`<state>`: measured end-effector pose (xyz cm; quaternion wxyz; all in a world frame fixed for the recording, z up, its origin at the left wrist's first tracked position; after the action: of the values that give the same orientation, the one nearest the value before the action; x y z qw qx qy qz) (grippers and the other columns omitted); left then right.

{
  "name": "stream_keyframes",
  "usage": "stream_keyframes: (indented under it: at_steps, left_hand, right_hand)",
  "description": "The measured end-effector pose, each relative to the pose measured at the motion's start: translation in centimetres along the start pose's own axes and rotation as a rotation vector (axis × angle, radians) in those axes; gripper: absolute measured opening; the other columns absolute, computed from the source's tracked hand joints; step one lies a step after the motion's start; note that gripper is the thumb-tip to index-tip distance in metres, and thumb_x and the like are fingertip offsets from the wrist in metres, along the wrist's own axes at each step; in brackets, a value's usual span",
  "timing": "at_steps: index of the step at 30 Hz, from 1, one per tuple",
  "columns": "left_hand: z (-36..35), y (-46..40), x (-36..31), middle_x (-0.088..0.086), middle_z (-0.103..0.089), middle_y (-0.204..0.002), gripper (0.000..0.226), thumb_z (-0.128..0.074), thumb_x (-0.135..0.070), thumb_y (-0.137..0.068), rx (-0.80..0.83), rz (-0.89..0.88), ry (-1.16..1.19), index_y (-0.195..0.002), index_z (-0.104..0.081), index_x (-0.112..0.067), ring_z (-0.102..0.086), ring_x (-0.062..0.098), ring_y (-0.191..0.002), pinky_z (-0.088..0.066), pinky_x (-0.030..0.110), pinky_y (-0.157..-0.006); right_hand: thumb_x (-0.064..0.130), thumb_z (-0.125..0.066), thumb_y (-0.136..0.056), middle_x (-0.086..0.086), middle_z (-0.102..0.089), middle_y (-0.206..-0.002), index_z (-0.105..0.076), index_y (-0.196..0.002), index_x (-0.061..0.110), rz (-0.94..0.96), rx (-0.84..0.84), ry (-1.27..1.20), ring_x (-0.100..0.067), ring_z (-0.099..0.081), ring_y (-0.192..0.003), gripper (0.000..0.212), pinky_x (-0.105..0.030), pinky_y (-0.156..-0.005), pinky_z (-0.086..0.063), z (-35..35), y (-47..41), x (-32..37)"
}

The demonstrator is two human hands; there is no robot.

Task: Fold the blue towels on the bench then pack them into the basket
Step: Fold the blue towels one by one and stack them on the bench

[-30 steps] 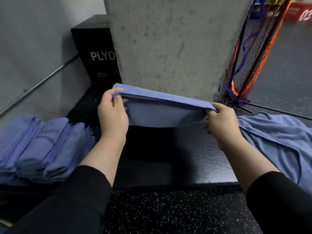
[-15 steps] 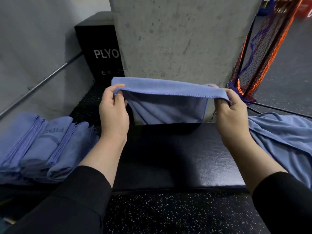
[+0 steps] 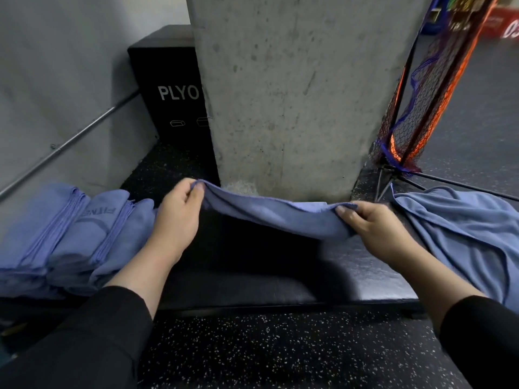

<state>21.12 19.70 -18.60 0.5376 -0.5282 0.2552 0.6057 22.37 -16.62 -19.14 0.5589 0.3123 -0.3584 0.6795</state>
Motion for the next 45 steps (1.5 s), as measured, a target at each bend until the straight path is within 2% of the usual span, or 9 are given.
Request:
stream_keyframes:
  at_steps: [5, 10, 14, 20, 28, 31, 34, 39, 45]
  left_hand:
    - [-1.8, 2.8, 2.8, -0.003, -0.047, -0.067, 0.034, -0.045, -0.032, -0.107, 0.394, 0.047, -0.299, -0.079, -0.053, -0.015, -0.042, 0.009, -0.064, -0.036, 0.035, -0.066]
    - [-1.3, 4.9, 5.3, -0.003, -0.047, -0.068, 0.037, -0.040, -0.032, -0.108, 0.588, 0.134, -0.526, -0.074, -0.043, -0.018, -0.047, 0.014, -0.066, -0.046, 0.044, -0.072]
    - [-0.7, 6.2, 4.8, 0.006, -0.060, -0.080, 0.035, -0.039, -0.032, -0.108, 0.694, 0.222, -0.550, -0.080, -0.049, -0.013, -0.061, 0.021, -0.075, -0.058, 0.048, -0.079]
    - [-1.3, 11.9, 3.2, 0.017, -0.063, -0.079, 0.026, -0.043, -0.023, -0.109, 1.091, 0.588, -0.231, -0.104, -0.061, -0.006, -0.060, 0.020, -0.057, -0.052, 0.028, -0.052]
    - [-1.8, 8.3, 1.2, 0.001, -0.066, -0.074, 0.032, -0.043, -0.024, -0.109, 0.612, 0.430, 0.142, -0.088, -0.064, -0.015, -0.059, 0.016, -0.065, -0.048, 0.031, -0.061]
    - [-1.8, 5.6, 2.0, 0.012, -0.069, -0.083, 0.037, -0.044, -0.039, -0.106, 0.354, 0.272, -0.006, -0.090, -0.061, -0.010, -0.063, 0.019, -0.079, -0.056, 0.052, -0.079]
    - [-2.7, 4.1, 2.1, 0.018, -0.065, -0.088, 0.035, -0.043, -0.040, -0.105, 0.214, 0.173, -0.193, -0.091, -0.063, -0.015, -0.054, 0.017, -0.074, -0.049, 0.042, -0.072]
    - [-5.9, 3.9, 3.8, 0.003, -0.050, -0.065, 0.035, -0.044, -0.030, -0.106, 0.366, 0.116, -0.458, -0.081, -0.052, -0.007, -0.043, 0.018, -0.061, -0.033, 0.035, -0.058]
    - [-6.9, 4.7, 3.7, -0.002, -0.051, -0.074, 0.037, -0.035, -0.032, -0.108, 0.480, 0.051, -0.768, -0.074, -0.039, -0.019, -0.047, 0.019, -0.070, -0.030, 0.037, -0.071]
  right_hand:
    - [0.037, -0.051, -0.103, 0.008, -0.064, -0.075, -0.068, -0.091, 0.011, -0.095, 0.274, 0.191, -0.002, -0.051, -0.072, 0.033, -0.038, -0.084, -0.051, -1.7, 2.1, -3.2]
    - [0.032, -0.046, -0.106, 0.000, -0.059, -0.074, -0.064, -0.092, 0.020, -0.225, 0.373, 0.254, -0.009, -0.052, -0.057, 0.026, -0.028, -0.062, -0.050, -2.0, 3.7, -4.4]
    - [0.032, -0.044, -0.107, 0.007, -0.059, -0.070, -0.056, -0.078, 0.024, -0.161, 0.353, 0.367, -0.007, -0.049, -0.060, 0.032, -0.014, -0.060, -0.040, -1.5, 4.5, -2.8]
    - [0.039, -0.049, -0.105, 0.002, -0.047, -0.051, -0.055, -0.080, 0.013, -0.329, 0.586, 0.223, -0.022, -0.048, -0.046, 0.036, -0.029, -0.049, -0.042, -1.0, 7.0, -2.5]
    - [0.036, -0.050, -0.104, 0.001, -0.053, -0.070, -0.065, -0.093, 0.001, -0.213, 0.117, 0.009, -0.013, -0.048, -0.066, 0.039, -0.032, -0.062, -0.039, 0.5, 4.1, -2.1]
    - [0.037, -0.048, -0.104, 0.004, -0.054, -0.068, -0.063, -0.090, 0.001, -0.188, -0.013, 0.048, -0.014, -0.046, -0.065, 0.042, -0.034, -0.064, -0.037, 0.3, 2.7, -2.3]
    - [0.037, -0.046, -0.105, -0.004, -0.055, -0.071, -0.060, -0.089, -0.002, -0.189, -0.070, 0.096, -0.016, -0.045, -0.067, 0.044, -0.035, -0.063, -0.036, -0.7, 1.4, -2.9]
    - [0.032, -0.045, -0.106, -0.004, -0.058, -0.071, -0.057, -0.086, 0.000, -0.192, 0.083, 0.224, -0.021, -0.048, -0.067, 0.039, -0.033, -0.060, -0.035, -3.7, 0.8, -3.5]
    - [0.034, -0.040, -0.107, -0.015, -0.064, -0.086, -0.053, -0.086, 0.003, -0.165, 0.193, 0.439, -0.036, -0.057, -0.087, 0.040, -0.040, -0.071, -0.039, -4.9, 1.1, -3.2]
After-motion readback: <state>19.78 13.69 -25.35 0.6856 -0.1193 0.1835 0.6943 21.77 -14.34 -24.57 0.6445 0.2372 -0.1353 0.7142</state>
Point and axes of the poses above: each hand's wrist, its own y-axis away from the middle knuckle, its own z-axis out of the back of the hand, x = y × z, the point moved 5 cm from there along -y, towards the middle knuckle
